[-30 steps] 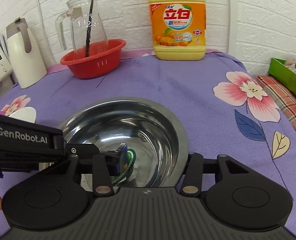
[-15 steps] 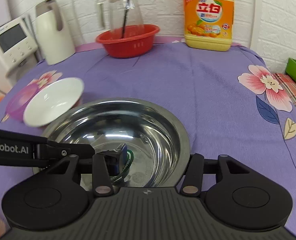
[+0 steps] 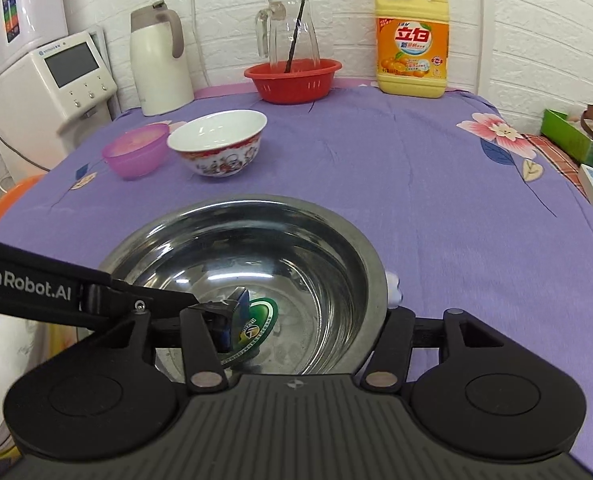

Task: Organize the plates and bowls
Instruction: 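Carry the steel bowl with the left gripper onto the plate stack, then release the steel bowl and move the left gripper to the white bowl, then close the left gripper on the rim of the red-patterned white bowl, then carry the white bowl with the left gripper into the steel bowl, then open the left gripper and move it to the pink plastic bowl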

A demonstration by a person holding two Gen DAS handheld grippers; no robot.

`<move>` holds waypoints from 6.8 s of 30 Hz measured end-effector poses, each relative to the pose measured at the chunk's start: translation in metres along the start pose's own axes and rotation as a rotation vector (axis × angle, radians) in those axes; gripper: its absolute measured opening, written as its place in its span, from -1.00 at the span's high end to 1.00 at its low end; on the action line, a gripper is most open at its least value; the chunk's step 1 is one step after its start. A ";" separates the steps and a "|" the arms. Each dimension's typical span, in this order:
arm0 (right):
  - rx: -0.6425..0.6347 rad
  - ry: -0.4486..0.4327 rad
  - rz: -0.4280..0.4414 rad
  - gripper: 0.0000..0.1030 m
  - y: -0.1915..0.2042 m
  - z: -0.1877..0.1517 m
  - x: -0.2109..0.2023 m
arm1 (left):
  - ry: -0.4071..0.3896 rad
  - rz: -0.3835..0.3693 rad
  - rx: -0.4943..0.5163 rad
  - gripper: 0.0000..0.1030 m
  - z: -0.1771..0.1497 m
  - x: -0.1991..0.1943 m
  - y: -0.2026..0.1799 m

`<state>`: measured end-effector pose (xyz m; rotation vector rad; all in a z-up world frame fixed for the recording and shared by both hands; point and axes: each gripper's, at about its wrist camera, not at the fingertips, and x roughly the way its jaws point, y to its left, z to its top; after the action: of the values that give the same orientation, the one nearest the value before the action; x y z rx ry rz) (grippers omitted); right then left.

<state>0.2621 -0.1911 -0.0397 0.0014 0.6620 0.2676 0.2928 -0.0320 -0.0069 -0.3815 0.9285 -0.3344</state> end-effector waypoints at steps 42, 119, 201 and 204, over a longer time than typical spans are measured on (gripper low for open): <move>0.165 -0.073 0.025 -1.00 -0.021 -0.040 -0.052 | 0.000 -0.004 0.100 -0.36 -0.011 -0.022 0.001; -0.157 0.177 0.167 -0.35 0.035 0.146 0.154 | -0.100 0.073 -0.296 0.64 0.158 0.059 0.089; -0.066 0.042 0.242 -1.00 0.090 0.123 0.067 | -0.324 0.236 -0.096 -0.38 0.131 -0.073 0.174; -0.073 0.089 0.253 -1.00 0.103 0.143 0.111 | -0.289 0.215 -0.142 -0.38 0.152 -0.049 0.191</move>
<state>0.4076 -0.0520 0.0150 0.0032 0.7409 0.5376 0.4126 0.1845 0.0234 -0.4426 0.7031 -0.0143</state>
